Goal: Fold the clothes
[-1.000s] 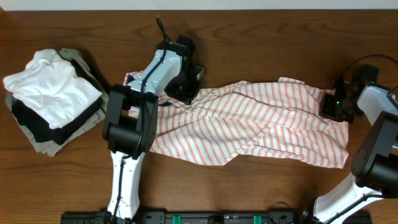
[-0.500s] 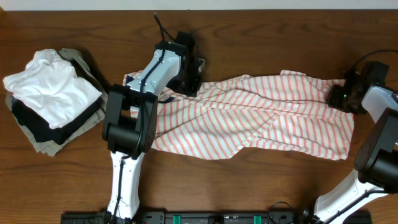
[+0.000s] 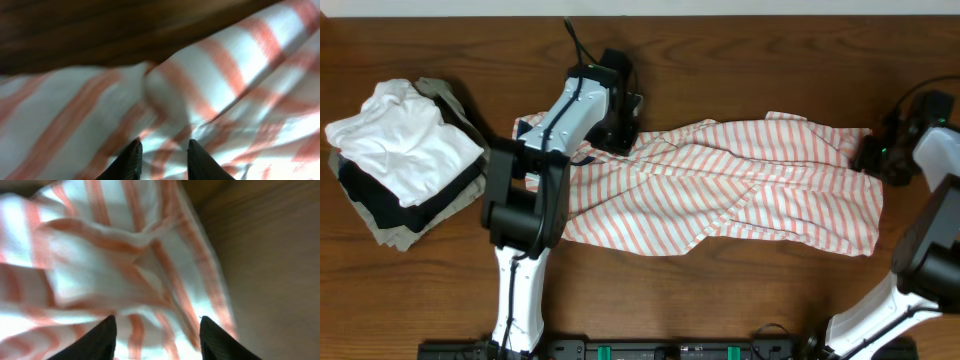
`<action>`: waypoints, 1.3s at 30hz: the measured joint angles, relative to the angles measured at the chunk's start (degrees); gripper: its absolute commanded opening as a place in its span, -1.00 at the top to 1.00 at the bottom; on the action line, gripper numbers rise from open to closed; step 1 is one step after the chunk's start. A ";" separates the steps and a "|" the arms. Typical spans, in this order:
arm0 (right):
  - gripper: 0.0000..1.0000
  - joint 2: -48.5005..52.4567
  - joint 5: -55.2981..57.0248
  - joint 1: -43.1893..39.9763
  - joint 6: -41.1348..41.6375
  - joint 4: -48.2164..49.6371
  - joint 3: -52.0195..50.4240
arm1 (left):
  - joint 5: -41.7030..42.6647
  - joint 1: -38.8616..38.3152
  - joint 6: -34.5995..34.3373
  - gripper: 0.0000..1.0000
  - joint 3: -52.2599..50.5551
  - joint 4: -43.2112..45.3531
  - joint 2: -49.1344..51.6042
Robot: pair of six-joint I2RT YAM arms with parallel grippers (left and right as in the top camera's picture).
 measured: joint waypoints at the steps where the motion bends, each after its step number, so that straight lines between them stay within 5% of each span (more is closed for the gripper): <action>1: -0.13 -1.73 0.24 -0.11 0.02 -1.25 0.68 | -1.05 0.15 -0.09 0.33 -0.15 -0.83 -1.53; 9: -0.15 -20.09 1.55 -0.28 4.20 -16.15 3.37 | -5.64 0.57 -3.50 0.30 -0.35 -9.88 -17.99; 15: -0.25 -24.55 3.19 -1.11 7.98 -18.73 -0.26 | -9.31 0.57 -8.31 0.29 -3.85 -13.05 -21.99; 29: -0.25 -27.61 -0.24 -3.30 17.46 -6.58 -23.85 | -10.45 0.57 -19.34 0.10 -44.35 10.88 -51.15; 39: -0.25 -27.61 0.79 -3.30 22.32 1.22 -35.06 | -10.43 0.57 -26.97 0.04 -61.13 22.49 -51.91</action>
